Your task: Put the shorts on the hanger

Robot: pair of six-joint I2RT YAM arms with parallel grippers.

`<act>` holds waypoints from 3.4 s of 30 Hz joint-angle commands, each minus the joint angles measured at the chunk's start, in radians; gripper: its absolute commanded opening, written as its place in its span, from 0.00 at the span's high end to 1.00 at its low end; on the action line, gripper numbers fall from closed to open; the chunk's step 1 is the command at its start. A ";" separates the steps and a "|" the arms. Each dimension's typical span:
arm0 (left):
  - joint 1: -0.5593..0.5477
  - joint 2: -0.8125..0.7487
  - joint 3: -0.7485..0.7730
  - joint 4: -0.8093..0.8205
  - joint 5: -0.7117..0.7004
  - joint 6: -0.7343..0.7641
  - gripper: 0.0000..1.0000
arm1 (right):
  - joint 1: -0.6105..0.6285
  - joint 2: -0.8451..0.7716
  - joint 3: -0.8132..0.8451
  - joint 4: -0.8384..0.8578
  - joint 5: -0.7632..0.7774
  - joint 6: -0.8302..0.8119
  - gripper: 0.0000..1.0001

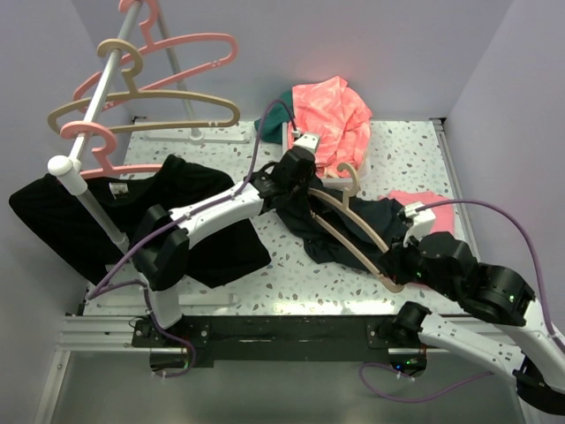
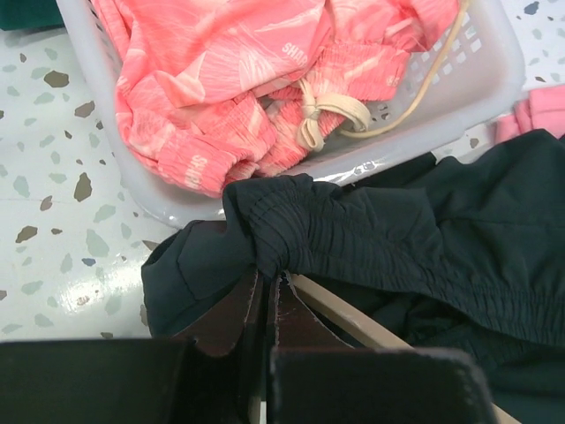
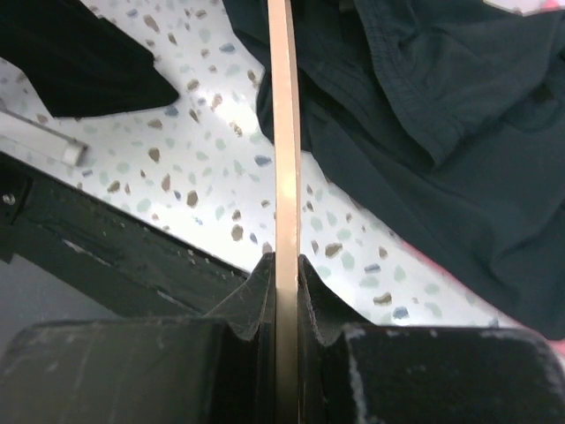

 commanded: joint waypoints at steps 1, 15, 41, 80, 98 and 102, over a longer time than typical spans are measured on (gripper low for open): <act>-0.022 -0.135 -0.031 0.008 0.023 0.022 1.00 | -0.001 -0.077 -0.091 0.260 -0.028 -0.062 1.00; -0.158 -0.254 -0.048 -0.048 -0.088 0.043 0.99 | -0.001 -0.283 -0.515 0.809 -0.043 -0.097 1.00; -0.151 -0.374 -0.326 0.494 0.199 0.313 0.36 | -0.001 -0.248 -0.617 0.969 -0.074 -0.134 1.00; -0.141 -0.445 -0.499 0.808 0.122 0.409 1.00 | -0.522 0.282 -0.498 0.823 -0.137 0.104 0.35; -0.141 -0.446 -0.501 0.854 0.102 0.398 1.00 | -0.523 0.346 -0.695 1.076 -0.111 0.144 0.56; -0.141 -0.441 -0.493 0.848 0.101 0.401 1.00 | -0.522 0.375 -0.681 1.072 -0.100 0.142 0.58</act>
